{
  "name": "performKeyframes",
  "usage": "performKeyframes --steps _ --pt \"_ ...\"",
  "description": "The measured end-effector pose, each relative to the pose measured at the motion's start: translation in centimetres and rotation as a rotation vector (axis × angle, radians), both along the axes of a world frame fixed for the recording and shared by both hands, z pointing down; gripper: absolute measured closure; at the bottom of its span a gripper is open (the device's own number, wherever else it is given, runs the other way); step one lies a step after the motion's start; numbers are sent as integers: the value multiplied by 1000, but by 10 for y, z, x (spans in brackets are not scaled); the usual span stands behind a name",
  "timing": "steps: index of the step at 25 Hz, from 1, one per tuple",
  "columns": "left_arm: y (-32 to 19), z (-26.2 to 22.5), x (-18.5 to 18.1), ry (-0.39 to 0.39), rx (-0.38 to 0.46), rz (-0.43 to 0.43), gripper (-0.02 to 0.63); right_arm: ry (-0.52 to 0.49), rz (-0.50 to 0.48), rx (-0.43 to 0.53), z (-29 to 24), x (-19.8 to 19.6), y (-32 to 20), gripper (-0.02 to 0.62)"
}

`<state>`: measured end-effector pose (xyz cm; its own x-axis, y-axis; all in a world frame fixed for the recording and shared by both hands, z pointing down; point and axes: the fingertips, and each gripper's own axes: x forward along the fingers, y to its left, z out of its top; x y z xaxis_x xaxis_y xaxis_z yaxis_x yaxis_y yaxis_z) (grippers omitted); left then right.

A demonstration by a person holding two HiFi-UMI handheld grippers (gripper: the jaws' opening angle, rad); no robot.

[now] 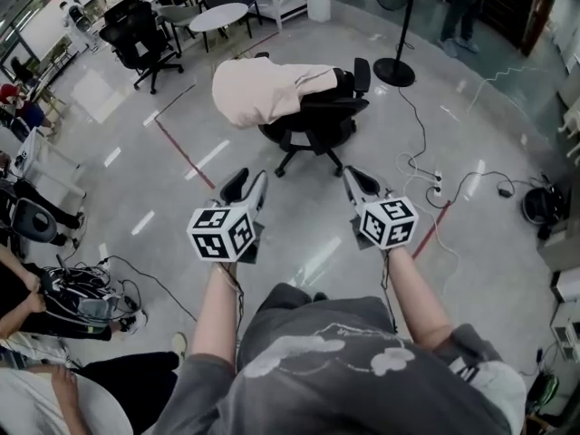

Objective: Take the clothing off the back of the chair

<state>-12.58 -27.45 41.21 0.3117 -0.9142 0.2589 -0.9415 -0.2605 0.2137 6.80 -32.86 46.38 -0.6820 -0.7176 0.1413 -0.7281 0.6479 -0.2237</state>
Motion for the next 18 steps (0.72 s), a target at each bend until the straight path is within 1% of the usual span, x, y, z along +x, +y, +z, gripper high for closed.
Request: performKeyframes --steps 3,8,9,12,15,18 --pt "-20 -9 -4 30 10 13 328 0 12 -10 3 -2 -13 601" --pt "-59 -25 -23 62 48 -21 176 6 41 -23 6 -5 -36 601" --pt "-67 -28 -28 73 52 -30 155 8 48 -23 5 -7 -41 601" --pt "-92 -31 -42 96 49 -46 107 14 62 -24 6 -15 -57 601" --pt "-116 -29 -53 125 27 -59 89 18 72 -28 10 -22 -70 601" --pt "-141 -27 -56 151 1 -63 83 17 90 -37 13 -24 -84 601"
